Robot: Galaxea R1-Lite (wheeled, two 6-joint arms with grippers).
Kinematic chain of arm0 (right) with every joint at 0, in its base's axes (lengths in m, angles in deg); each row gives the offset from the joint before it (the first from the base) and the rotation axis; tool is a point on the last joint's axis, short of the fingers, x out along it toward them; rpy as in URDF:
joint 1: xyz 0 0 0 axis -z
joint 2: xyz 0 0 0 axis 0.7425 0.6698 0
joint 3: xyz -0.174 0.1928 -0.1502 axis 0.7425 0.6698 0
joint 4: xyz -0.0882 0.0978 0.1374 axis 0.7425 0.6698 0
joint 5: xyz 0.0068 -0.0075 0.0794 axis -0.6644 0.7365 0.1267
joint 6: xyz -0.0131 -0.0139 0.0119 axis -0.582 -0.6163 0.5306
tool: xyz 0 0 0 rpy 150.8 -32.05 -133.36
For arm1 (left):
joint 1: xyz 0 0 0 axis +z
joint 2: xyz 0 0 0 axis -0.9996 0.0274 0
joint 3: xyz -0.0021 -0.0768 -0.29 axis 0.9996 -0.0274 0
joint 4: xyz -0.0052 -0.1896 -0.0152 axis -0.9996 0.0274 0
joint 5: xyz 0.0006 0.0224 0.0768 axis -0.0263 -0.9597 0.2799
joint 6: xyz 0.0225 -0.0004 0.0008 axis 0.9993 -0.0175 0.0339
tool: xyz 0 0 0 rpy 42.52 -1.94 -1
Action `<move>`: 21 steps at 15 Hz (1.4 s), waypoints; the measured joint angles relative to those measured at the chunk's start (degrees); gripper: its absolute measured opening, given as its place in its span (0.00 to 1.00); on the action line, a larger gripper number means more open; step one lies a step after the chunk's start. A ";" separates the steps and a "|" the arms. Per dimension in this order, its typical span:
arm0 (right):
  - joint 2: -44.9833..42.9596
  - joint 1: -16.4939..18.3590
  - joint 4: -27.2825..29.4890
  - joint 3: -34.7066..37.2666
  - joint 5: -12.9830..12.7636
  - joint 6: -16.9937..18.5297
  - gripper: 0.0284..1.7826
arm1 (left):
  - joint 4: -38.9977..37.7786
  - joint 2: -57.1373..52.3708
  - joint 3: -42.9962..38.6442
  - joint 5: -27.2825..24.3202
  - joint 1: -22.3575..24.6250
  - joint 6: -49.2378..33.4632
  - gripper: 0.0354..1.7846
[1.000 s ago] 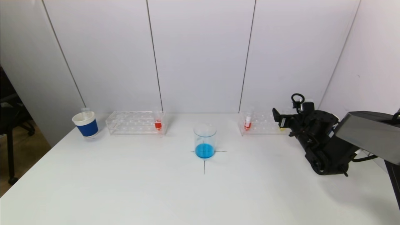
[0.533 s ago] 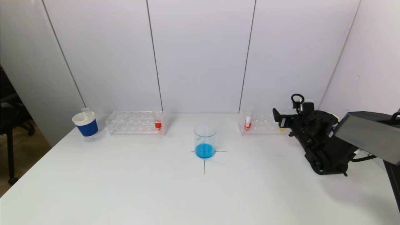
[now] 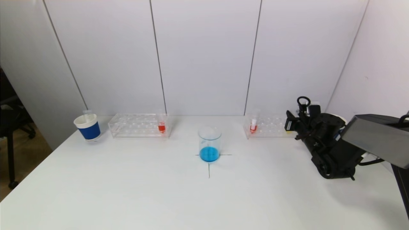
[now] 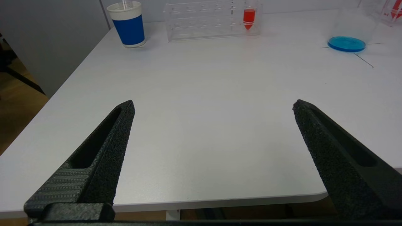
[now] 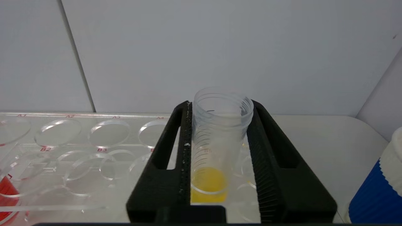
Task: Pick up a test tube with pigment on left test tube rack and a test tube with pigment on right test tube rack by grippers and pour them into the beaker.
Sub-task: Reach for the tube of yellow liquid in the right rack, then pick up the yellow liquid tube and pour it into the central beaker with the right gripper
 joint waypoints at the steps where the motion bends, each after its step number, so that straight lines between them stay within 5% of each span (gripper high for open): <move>1: 0.02 0.05 0.00 0.00 0.02 0.04 0.26 | 0.00 0.00 0.00 0.02 -0.01 0.00 0.99; 21: -3.80 0.35 0.41 1.57 -0.02 -0.63 0.25 | -0.01 0.00 0.00 0.02 -0.01 0.00 0.99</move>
